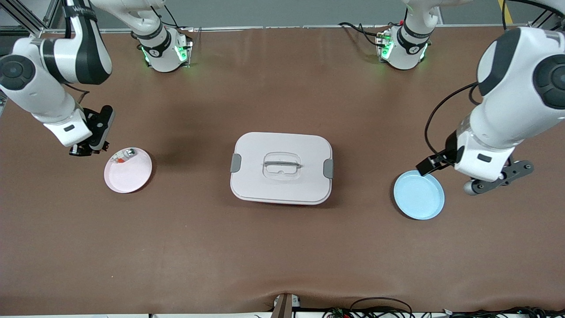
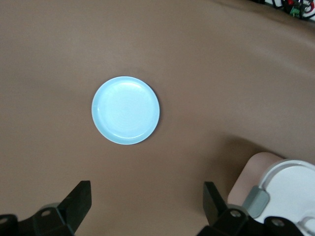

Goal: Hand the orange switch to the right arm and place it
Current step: 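Lower the switch onto the pink plate with the right gripper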

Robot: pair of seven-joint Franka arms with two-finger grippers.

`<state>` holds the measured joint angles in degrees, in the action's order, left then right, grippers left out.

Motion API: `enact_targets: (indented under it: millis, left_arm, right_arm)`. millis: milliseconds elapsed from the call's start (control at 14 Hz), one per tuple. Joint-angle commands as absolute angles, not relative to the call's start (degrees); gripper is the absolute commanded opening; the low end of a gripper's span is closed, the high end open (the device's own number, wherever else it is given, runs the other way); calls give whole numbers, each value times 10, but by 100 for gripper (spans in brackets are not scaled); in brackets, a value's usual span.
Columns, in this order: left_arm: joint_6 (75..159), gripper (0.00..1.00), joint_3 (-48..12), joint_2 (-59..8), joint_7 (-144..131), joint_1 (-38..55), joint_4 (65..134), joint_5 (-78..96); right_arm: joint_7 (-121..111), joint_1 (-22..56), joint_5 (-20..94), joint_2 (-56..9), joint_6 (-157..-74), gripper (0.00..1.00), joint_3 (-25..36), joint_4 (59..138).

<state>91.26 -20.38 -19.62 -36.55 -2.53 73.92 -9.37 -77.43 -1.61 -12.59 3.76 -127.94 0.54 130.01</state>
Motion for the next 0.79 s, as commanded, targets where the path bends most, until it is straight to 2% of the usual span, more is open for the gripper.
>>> enact_targets:
  millis: [0, 357, 714]
  left_arm:
    - [887, 100, -207, -164, -310, -45, 753, -101]
    - [863, 100, -207, -142, -245, -62, 754, -97]
    - [866, 100, -132, -69, -158, -17, 825, -79]
  right_arm:
    - [-780, -32, -141, 13, -1312, 0, -4, 1322]
    - [-773, -54, -142, -68, -1387, 0, -4, 1322]
    - [-759, -59, -150, -125, -1453, 0, 5, 1322]
